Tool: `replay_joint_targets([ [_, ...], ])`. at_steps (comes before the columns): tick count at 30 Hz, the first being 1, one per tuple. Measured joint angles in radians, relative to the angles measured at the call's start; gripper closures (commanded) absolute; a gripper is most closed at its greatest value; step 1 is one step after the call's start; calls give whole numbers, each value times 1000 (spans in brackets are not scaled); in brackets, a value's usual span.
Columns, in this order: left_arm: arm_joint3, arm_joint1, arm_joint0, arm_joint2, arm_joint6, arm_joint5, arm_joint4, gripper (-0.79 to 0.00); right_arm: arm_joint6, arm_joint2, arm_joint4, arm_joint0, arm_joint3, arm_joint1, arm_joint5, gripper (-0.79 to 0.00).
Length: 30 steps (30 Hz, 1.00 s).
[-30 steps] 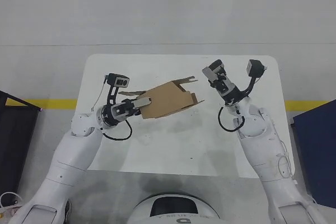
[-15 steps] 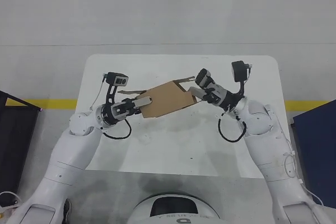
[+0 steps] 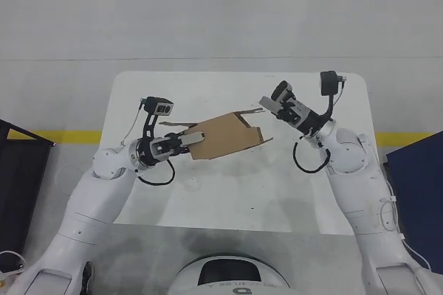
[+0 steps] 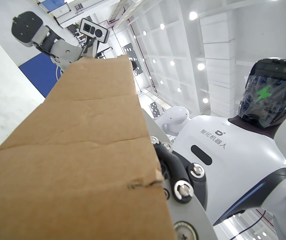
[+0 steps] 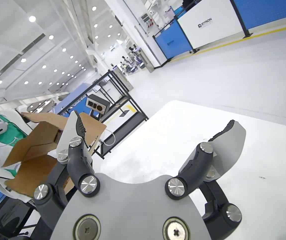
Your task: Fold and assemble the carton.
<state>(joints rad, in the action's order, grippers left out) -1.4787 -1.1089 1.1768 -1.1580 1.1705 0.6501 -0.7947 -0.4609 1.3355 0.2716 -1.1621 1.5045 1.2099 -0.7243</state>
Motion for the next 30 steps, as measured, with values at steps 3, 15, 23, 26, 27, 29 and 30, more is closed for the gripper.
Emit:
replay_joint_targets([
  [3,1,3,-4,3,-4,4,2,0,-58,-32,-9,21,-3,-1,-19,-785],
  [15,15,14,-21,15,-20,20,-4,0,-219,-47,-93,45,-1,-23,-108,-785],
  [23,19,18,-36,31,-32,32,-11,0,-232,-68,-85,64,10,-29,-84,-785],
  [26,22,21,-37,33,-36,36,-14,0,-232,-67,-90,61,15,-32,-103,-785],
  [27,24,22,-35,32,-38,38,-16,0,-241,-71,-94,58,20,-34,-111,-785],
  [29,27,24,-33,32,-42,42,-19,0,-258,-78,-105,55,28,-37,-118,-785],
  [30,29,25,-32,33,-43,43,-21,0,-268,-83,-112,53,34,-39,-119,-785],
])
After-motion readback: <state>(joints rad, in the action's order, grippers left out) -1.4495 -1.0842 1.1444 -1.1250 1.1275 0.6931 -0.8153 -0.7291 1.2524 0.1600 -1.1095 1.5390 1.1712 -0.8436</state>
